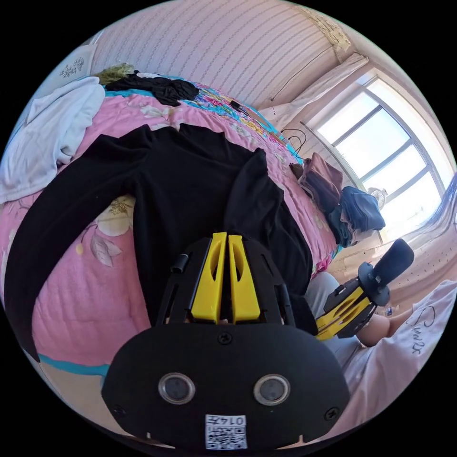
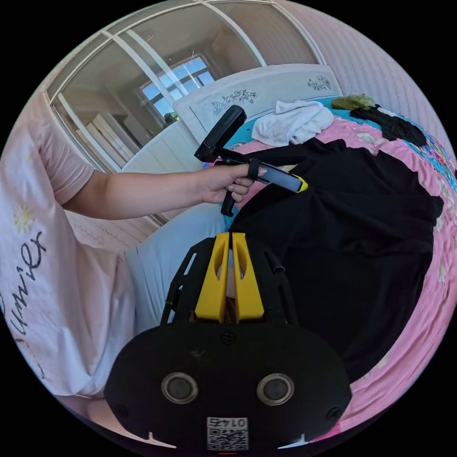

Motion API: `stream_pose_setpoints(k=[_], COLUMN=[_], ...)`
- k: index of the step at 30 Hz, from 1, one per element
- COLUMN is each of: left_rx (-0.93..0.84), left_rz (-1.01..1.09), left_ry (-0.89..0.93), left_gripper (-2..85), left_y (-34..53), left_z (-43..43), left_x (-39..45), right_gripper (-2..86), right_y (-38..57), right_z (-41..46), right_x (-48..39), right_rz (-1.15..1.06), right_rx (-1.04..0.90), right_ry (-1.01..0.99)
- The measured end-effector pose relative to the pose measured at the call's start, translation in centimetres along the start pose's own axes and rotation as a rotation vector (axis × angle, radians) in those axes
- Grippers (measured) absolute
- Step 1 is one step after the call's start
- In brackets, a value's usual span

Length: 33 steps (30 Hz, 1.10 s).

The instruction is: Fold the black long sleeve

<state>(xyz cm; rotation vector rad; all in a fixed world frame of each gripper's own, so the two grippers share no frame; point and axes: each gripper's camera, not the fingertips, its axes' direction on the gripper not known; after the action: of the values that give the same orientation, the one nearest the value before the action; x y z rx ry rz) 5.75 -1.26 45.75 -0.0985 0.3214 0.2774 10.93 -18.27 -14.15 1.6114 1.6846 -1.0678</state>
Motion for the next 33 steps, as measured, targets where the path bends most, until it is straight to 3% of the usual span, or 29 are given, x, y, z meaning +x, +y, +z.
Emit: stream_pose_setpoints(k=[8, 13, 17, 22, 29, 33], left_rx=[0.004, -0.025, -0.156, -0.263, -0.175, -0.241], left_rz=[-0.063, 0.032, 0.164, 0.188, 0.091, 0.03], left_ry=[-0.043, -0.106, -0.126, -0.256, -0.218, -0.244], left_gripper=[-0.9, -0.1, 5.0, 3.0, -0.9, -1.0], left_y=[2.4, 3.6, 5.0, 6.5, 6.9, 8.1], left_z=[-4.7, -7.5, -6.1, -3.5, -10.7, -13.1], left_x=[-3.4, -1.2, 3.6, 4.1, 1.2, -1.5], right_gripper=[1.5, 2.3, 3.3, 4.7, 2.9, 2.4], right_y=[-6.1, -7.9, -9.5, -12.4, -16.1, -17.4], right_z=[5.9, 7.2, 7.0, 6.3, 9.3, 9.5], right_x=[-3.1, -3.3, -0.6, 4.7, 6.6, 6.9], right_rz=[-0.114, -0.117, 0.076, 0.376, 0.395, 0.402], right_rx=[-0.158, -0.229, -0.173, 0.031, -0.053, -0.042], right_ry=[0.109, 0.083, 0.182, 0.197, 0.252, 0.22])
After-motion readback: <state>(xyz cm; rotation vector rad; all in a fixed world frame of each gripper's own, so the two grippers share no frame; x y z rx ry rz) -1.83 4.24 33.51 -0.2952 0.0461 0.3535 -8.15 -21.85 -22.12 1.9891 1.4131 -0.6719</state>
